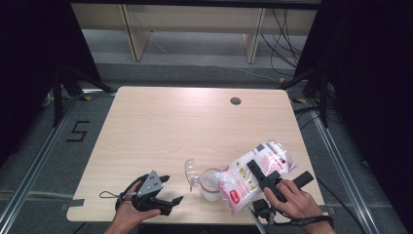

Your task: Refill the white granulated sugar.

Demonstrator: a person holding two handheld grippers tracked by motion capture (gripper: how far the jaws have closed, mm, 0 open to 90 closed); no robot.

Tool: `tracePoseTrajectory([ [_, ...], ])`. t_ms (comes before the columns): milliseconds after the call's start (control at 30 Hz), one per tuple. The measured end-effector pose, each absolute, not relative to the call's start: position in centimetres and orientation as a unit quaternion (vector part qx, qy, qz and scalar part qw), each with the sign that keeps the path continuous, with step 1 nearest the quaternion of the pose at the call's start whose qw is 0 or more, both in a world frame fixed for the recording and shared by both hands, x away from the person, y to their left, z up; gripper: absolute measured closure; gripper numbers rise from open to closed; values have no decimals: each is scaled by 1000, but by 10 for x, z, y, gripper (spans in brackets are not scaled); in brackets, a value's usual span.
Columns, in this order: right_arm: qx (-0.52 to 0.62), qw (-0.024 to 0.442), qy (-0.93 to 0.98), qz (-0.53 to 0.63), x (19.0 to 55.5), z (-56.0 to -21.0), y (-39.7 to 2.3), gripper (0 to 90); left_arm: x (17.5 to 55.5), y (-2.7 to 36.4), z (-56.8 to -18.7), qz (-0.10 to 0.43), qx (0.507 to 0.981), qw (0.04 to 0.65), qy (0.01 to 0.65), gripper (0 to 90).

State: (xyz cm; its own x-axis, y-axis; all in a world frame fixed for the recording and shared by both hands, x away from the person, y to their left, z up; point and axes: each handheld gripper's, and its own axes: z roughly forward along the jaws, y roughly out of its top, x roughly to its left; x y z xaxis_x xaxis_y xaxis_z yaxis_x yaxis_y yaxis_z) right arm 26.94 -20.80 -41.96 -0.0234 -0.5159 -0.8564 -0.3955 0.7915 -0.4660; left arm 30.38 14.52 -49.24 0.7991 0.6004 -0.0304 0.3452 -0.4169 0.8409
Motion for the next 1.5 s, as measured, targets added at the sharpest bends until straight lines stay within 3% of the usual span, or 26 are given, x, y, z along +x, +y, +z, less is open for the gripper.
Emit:
tracePoseTrajectory([
  [1500, -318, 634, 704, -41, 268, -419, -211, 659, 303, 144, -493, 141, 829, 459, 287, 171],
])
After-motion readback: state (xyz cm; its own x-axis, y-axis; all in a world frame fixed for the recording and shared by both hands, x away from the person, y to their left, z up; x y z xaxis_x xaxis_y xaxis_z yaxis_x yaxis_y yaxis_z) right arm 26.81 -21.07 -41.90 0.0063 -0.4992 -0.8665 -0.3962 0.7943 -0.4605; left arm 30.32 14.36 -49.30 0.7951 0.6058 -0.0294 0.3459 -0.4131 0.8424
